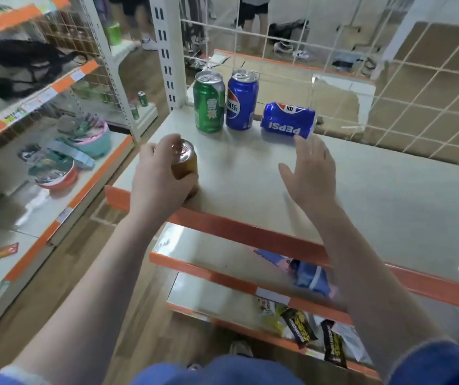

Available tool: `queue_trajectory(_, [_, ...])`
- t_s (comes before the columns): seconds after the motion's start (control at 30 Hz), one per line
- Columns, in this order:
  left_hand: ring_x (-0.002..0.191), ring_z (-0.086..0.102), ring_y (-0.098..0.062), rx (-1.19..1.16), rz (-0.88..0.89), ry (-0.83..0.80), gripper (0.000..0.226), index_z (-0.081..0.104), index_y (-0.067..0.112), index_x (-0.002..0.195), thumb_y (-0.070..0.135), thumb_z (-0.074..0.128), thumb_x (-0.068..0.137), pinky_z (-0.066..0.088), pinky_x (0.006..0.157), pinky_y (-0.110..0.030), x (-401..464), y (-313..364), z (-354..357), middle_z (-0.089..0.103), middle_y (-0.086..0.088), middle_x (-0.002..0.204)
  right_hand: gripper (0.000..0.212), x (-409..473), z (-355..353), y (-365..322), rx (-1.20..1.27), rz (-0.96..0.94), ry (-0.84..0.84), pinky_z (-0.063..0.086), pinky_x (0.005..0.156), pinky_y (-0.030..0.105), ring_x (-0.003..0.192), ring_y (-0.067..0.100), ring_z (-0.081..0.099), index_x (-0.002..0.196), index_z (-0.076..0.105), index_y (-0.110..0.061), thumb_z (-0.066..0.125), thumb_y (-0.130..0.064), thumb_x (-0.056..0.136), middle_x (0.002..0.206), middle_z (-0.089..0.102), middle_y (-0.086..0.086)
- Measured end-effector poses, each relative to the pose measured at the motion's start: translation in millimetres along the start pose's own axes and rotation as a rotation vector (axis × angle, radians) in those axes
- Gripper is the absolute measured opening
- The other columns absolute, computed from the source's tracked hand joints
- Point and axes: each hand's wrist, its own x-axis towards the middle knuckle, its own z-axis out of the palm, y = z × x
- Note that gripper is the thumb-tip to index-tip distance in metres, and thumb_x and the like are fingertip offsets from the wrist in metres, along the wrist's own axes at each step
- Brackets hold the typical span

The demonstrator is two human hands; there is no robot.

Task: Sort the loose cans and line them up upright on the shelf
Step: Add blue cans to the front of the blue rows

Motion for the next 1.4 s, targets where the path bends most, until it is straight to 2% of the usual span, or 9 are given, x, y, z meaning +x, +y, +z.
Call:
queue_trajectory(0.17, [0.109, 0.049, -0.025, 0.005, -0.031, 0.025, 0.067, 0.042, 0.029, 0.136, 0.023, 0.072, 0.077, 0.032, 0.081, -0.027, 2.8, 3.7, 3.7, 0.043, -0.007, 0.123, 0.065, 51.7, 11.7, 15.6, -0.064, -0.097, -0.058, 0.022, 0.11, 0.042, 0.137, 0.035, 0.026, 0.142, 0.033, -0.007, 0.059, -0.026, 0.086, 0.147, 0.029, 0.022])
queue_trajectory(0.3, [0.106, 0.051, -0.027, 0.023, -0.056, 0.033, 0.068, 0.041, 0.028, 0.136, 0.027, 0.073, 0.076, 0.033, 0.079, -0.027, 9.8, 10.0, 7.4, 0.043, -0.007, 0.124, 0.068, 90.1, 19.3, 21.7, -0.144, -0.144, -0.11, 0.027, 0.105, 0.043, 0.127, 0.035, 0.035, 0.144, 0.031, -0.009, 0.06, -0.028, 0.084, 0.14, 0.039, 0.018])
queue_trajectory(0.5, [0.103, 0.051, -0.027, 0.031, -0.069, 0.036, 0.067, 0.041, 0.028, 0.133, 0.03, 0.075, 0.075, 0.036, 0.078, -0.031, 16.0, 14.4, 12.4, 0.043, -0.007, 0.123, 0.061, 120.7, 23.5, 33.3, -0.201, -0.175, -0.13, 0.034, 0.093, 0.04, 0.117, 0.033, 0.042, 0.132, 0.042, -0.011, 0.064, -0.022, 0.076, 0.126, 0.047, 0.015])
queue_trajectory(0.6, [0.096, 0.048, -0.024, 0.035, -0.07, 0.047, 0.065, 0.043, 0.027, 0.131, 0.03, 0.075, 0.074, 0.035, 0.075, -0.031, 16.9, 16.5, 14.6, 0.044, -0.007, 0.121, 0.054, 127.3, 20.5, 31.9, -0.256, -0.167, -0.135, 0.035, 0.092, 0.04, 0.117, 0.035, 0.04, 0.12, 0.05, -0.009, 0.069, -0.027, 0.073, 0.125, 0.045, 0.018])
queue_trajectory(0.67, [0.093, 0.046, -0.022, 0.04, -0.071, 0.055, 0.065, 0.043, 0.026, 0.13, 0.03, 0.075, 0.074, 0.034, 0.074, -0.031, 17.6, 17.4, 15.8, 0.044, -0.008, 0.121, 0.054, 126.8, 21.5, 31.7, -0.224, -0.119, -0.142, 0.036, 0.092, 0.039, 0.119, 0.035, 0.038, 0.117, 0.051, -0.009, 0.072, -0.029, 0.07, 0.127, 0.041, 0.018])
queue_trajectory(0.77, [0.089, 0.041, -0.018, 0.046, -0.074, 0.062, 0.065, 0.043, 0.027, 0.13, 0.031, 0.075, 0.074, 0.033, 0.073, -0.031, 18.5, 18.5, 17.1, 0.044, -0.008, 0.121, 0.063, 118.3, 23.9, 38.1, -0.019, -0.048, -0.181, 0.037, 0.096, 0.039, 0.122, 0.036, 0.038, 0.126, 0.046, -0.011, 0.071, -0.024, 0.07, 0.131, 0.039, 0.018])
queue_trajectory(0.87, [0.092, 0.045, -0.021, 0.045, -0.078, 0.058, 0.066, 0.042, 0.027, 0.131, 0.031, 0.075, 0.073, 0.034, 0.074, -0.031, 19.2, 18.5, 17.1, 0.044, -0.008, 0.122, 0.07, 101.0, 17.9, 49.0, 0.109, -0.033, -0.171, 0.038, 0.092, 0.036, 0.114, 0.035, 0.044, 0.13, 0.044, -0.012, 0.073, -0.025, 0.068, 0.126, 0.043, 0.016])
queue_trajectory(1.2, [0.099, 0.05, -0.028, 0.066, -0.058, 0.033, 0.067, 0.042, 0.023, 0.129, 0.03, 0.076, 0.072, 0.036, 0.072, -0.034, 23.4, 18.4, 17.1, 0.045, -0.01, 0.121, 0.075, 25.4, -23.1, 68.7, 0.294, 0.146, -0.2, 0.039, 0.097, 0.033, 0.108, 0.029, 0.047, 0.13, 0.048, -0.017, 0.08, -0.032, 0.064, 0.117, 0.047, 0.013])
queue_trajectory(1.4, [0.105, 0.05, -0.029, 0.058, -0.066, 0.046, 0.068, 0.041, 0.024, 0.13, 0.029, 0.076, 0.072, 0.036, 0.075, -0.034, 22.2, 19.4, 18.9, 0.045, -0.01, 0.124, 0.069, 36.2, -35.0, 64.2, 0.091, 0.068, -0.362, 0.043, 0.091, 0.04, 0.107, 0.029, 0.049, 0.126, 0.048, -0.016, 0.075, -0.041, 0.068, 0.115, 0.052, 0.01])
